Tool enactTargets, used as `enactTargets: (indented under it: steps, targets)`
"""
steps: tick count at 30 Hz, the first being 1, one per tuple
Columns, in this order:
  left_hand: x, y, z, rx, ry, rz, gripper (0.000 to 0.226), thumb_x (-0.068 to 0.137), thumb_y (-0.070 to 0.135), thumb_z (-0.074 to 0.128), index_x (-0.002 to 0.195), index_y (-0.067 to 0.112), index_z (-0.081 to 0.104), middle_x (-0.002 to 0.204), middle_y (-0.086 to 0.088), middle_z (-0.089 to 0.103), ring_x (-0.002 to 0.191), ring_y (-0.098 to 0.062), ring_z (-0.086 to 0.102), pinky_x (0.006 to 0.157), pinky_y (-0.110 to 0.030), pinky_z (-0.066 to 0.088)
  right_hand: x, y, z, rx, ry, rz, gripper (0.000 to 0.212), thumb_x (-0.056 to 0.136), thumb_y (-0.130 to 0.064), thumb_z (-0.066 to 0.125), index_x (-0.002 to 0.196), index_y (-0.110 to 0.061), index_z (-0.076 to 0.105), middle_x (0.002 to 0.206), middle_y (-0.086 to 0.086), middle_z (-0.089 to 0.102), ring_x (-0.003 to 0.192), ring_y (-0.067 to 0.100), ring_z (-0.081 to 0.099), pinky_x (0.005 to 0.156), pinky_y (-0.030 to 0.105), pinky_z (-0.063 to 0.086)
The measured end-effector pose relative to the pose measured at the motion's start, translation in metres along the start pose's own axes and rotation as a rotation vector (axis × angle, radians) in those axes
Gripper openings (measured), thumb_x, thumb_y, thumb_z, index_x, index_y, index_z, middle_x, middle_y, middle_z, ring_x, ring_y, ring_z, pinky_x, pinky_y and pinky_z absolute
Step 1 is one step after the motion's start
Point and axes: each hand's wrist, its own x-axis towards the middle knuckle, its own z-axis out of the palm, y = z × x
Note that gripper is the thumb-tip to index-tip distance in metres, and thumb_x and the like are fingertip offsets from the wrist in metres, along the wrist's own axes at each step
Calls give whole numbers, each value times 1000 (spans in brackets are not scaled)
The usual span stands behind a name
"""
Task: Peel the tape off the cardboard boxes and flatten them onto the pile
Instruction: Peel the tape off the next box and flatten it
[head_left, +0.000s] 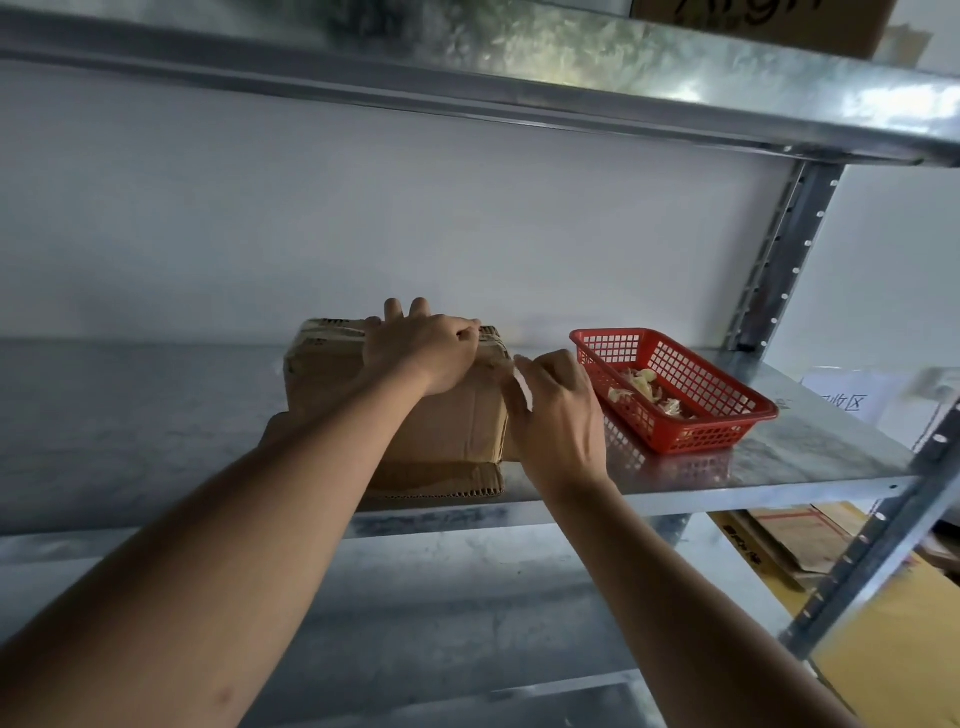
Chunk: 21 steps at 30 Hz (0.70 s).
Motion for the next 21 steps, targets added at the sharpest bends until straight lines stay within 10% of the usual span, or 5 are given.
enactTargets:
  steps: [9, 15, 21]
  targets:
    - [-1, -1, 0, 7, -22, 1, 53, 104, 61, 15, 152, 57, 38, 152, -8, 41, 142, -39, 27, 109, -55, 30, 5, -10, 6, 54, -131, 84, 54, 91, -13, 76, 141, -3, 60, 111, 18, 63, 99, 36, 63, 76, 39, 51]
    - [-1, -2, -1, 3, -18, 13, 54, 105, 60, 14, 153, 55, 38, 152, -10, 42, 143, -40, 28, 109, -56, 30, 9, -4, 0, 105, -45, 49, 6, 89, -8, 75, 95, -8, 77, 94, 9, 72, 74, 32, 69, 57, 43, 55]
    - [3, -5, -1, 12, 1, 36, 54, 105, 61, 16, 149, 54, 45, 151, -8, 45, 140, -40, 32, 110, -55, 32, -6, -4, 2, -9, -50, -154, 13, 98, -7, 68, 89, -2, 76, 88, 9, 71, 72, 29, 67, 51, 44, 55]
